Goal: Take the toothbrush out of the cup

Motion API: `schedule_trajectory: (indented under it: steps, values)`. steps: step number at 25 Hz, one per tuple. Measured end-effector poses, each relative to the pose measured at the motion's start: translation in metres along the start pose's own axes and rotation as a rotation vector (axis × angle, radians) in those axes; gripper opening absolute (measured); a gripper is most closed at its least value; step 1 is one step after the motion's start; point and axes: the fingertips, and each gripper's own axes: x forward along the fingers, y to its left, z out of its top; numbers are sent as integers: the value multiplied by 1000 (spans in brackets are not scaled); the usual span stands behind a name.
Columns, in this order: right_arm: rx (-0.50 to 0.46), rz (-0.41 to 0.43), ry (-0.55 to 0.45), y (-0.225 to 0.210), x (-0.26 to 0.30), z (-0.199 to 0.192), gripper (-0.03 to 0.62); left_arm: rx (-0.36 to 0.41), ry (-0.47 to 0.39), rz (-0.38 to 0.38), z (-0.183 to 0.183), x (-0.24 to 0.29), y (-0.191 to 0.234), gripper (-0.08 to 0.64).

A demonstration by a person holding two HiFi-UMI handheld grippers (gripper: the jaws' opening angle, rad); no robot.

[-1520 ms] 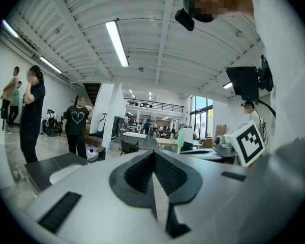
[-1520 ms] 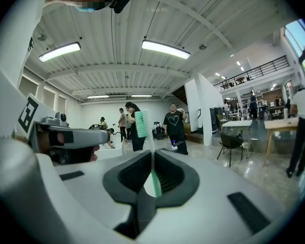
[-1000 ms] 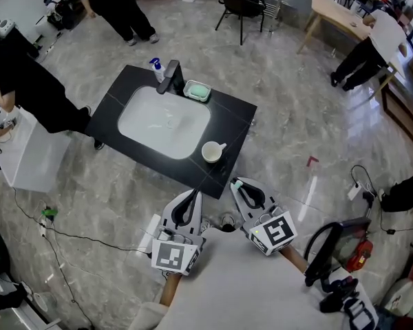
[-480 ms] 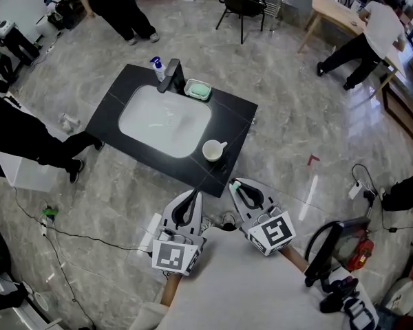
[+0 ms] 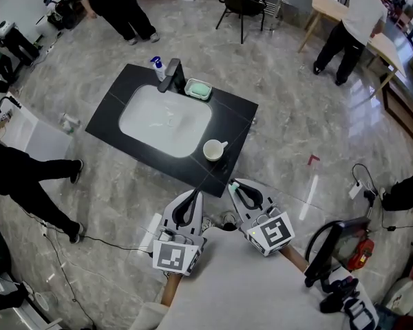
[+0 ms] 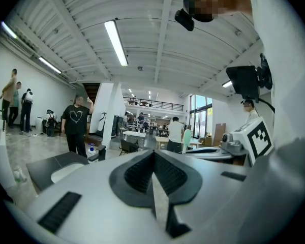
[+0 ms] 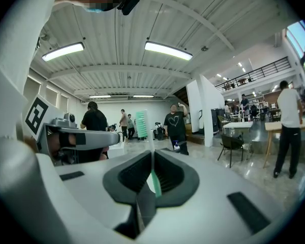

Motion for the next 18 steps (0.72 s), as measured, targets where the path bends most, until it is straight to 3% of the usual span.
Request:
schedule_trajectory:
  steps: [18]
  values:
    - [-28, -9, 1, -1, 5, 6, 26, -8, 5, 0, 3, 1, 4, 5]
